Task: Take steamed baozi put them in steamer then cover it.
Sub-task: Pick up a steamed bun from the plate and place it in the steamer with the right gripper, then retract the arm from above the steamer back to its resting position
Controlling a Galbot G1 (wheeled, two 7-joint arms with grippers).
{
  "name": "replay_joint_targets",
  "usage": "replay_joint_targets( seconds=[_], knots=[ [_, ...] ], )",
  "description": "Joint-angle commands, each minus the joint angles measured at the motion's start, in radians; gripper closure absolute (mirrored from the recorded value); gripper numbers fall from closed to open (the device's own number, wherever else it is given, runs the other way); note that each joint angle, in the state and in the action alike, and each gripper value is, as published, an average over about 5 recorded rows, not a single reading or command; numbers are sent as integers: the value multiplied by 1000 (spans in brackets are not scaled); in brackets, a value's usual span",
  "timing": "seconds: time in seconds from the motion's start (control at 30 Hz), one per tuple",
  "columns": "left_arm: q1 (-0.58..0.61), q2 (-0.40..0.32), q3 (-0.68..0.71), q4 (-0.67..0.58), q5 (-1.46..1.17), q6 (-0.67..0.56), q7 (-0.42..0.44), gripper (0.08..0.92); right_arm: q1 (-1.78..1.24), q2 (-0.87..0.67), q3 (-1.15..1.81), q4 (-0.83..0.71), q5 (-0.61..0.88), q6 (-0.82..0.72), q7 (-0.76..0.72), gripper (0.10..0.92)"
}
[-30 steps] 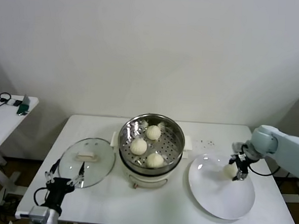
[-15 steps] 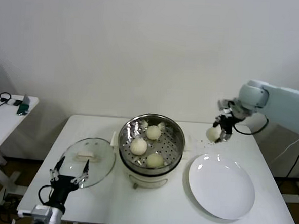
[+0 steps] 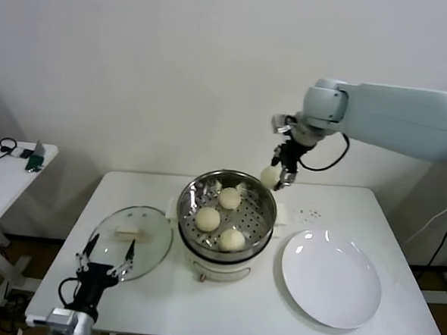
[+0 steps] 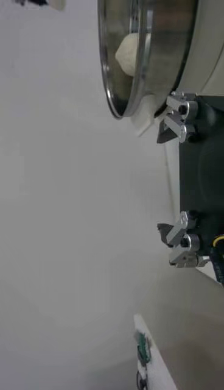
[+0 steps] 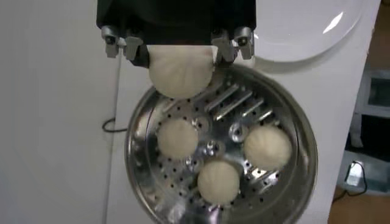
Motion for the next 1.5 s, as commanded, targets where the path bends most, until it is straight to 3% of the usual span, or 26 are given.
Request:
replay_joint_targets(
  seconds=[0.03,1.03,1.3,1.5],
  knots=[
    [-8,10,-4,2,-2,1,-1,177,-45,168,-23,-9,84,-22,29,330],
    [-24,20,-18,22,-16,8,-1,177,-233,162,-37,-80,-98,-23,42,325],
    [-30,23,-18,25,-16,10,-1,177,-209,138,-3,-66,-79,-36,45,209],
    [-33,23,-17,24,-15,11,-2,177,-157,79,31,-25,-58,-36,37,203]
  ],
)
